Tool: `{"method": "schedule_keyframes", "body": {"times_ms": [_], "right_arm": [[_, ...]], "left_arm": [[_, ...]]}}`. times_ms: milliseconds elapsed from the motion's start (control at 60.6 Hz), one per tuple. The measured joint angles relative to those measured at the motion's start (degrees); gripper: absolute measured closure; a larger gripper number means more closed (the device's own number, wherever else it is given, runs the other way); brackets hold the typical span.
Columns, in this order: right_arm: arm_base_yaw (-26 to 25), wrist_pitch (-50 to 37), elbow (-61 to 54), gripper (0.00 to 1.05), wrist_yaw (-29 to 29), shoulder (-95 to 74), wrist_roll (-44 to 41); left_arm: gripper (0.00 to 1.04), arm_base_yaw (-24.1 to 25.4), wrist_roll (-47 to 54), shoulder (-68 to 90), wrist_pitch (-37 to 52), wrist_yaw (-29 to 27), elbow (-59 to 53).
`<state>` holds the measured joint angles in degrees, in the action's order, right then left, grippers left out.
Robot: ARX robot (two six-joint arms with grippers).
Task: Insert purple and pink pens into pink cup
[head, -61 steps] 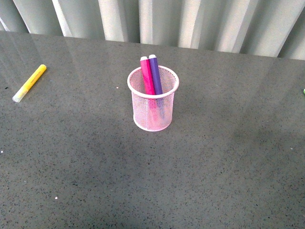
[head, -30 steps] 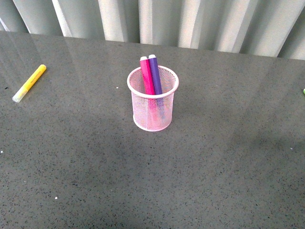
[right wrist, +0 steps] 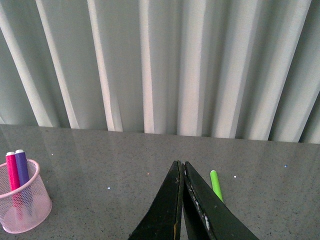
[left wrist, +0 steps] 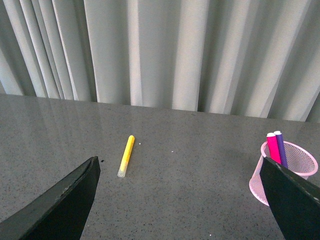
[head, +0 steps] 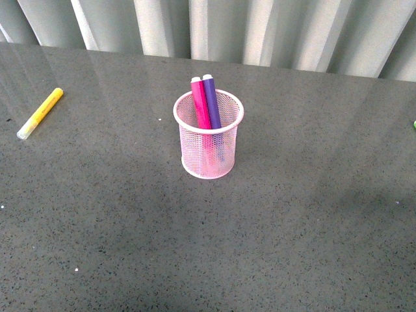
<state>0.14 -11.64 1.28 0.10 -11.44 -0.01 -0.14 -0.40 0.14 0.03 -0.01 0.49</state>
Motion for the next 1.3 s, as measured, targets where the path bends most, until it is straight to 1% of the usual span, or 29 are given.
{"method": "schedule_keyframes", "body": {"times_ms": [99, 165, 198, 512, 545, 627, 644, 677, 693, 726, 776, 892, 941, 1024, 1090, 1123, 1172, 1304], "right_arm": [[0.0, 2.2, 0.0, 1.01, 0.0, 2.1, 0.0], [0.0, 9.6, 0.0, 1.01, 0.0, 7.5, 0.0], [0.0, 11.1, 0.0, 1.01, 0.0, 9.2, 0.0], [0.0, 11.6, 0.0, 1.01, 0.0, 11.2, 0.0], [0.0, 11.6, 0.0, 1.0, 0.0, 11.2, 0.0], [0.0, 11.6, 0.0, 0.85, 0.0, 11.2, 0.0], [0.0, 11.6, 0.0, 0.83, 0.0, 11.2, 0.0], [0.0, 11.6, 0.0, 0.76, 0.0, 11.2, 0.0], [0.0, 11.6, 0.0, 0.74, 0.0, 11.2, 0.0], [0.0, 11.6, 0.0, 0.67, 0.0, 11.2, 0.0], [0.0, 11.6, 0.0, 0.6, 0.0, 11.2, 0.0], [0.0, 11.6, 0.0, 0.38, 0.0, 11.2, 0.0], [0.0, 11.6, 0.0, 0.31, 0.0, 11.2, 0.0], [0.0, 11.6, 0.0, 0.15, 0.0, 11.2, 0.0], [0.0, 11.6, 0.0, 0.05, 0.0, 11.2, 0.1], [0.0, 11.6, 0.0, 0.05, 0.0, 11.2, 0.0], [0.0, 11.6, 0.0, 0.08, 0.0, 11.2, 0.0], [0.0, 11.6, 0.0, 0.07, 0.0, 11.2, 0.0]], "left_arm": [[0.07, 0.0, 0.0, 0.0, 0.0, 0.0, 0.0], [0.07, 0.0, 0.0, 0.0, 0.0, 0.0, 0.0], [0.07, 0.0, 0.0, 0.0, 0.0, 0.0, 0.0], [0.07, 0.0, 0.0, 0.0, 0.0, 0.0, 0.0], [0.07, 0.0, 0.0, 0.0, 0.0, 0.0, 0.0], [0.07, 0.0, 0.0, 0.0, 0.0, 0.0, 0.0], [0.07, 0.0, 0.0, 0.0, 0.0, 0.0, 0.0], [0.07, 0.0, 0.0, 0.0, 0.0, 0.0, 0.0], [0.07, 0.0, 0.0, 0.0, 0.0, 0.0, 0.0], [0.07, 0.0, 0.0, 0.0, 0.0, 0.0, 0.0], [0.07, 0.0, 0.0, 0.0, 0.0, 0.0, 0.0], [0.07, 0.0, 0.0, 0.0, 0.0, 0.0, 0.0], [0.07, 0.0, 0.0, 0.0, 0.0, 0.0, 0.0], [0.07, 0.0, 0.0, 0.0, 0.0, 0.0, 0.0], [0.07, 0.0, 0.0, 0.0, 0.0, 0.0, 0.0], [0.07, 0.0, 0.0, 0.0, 0.0, 0.0, 0.0], [0.07, 0.0, 0.0, 0.0, 0.0, 0.0, 0.0], [0.07, 0.0, 0.0, 0.0, 0.0, 0.0, 0.0]]}}
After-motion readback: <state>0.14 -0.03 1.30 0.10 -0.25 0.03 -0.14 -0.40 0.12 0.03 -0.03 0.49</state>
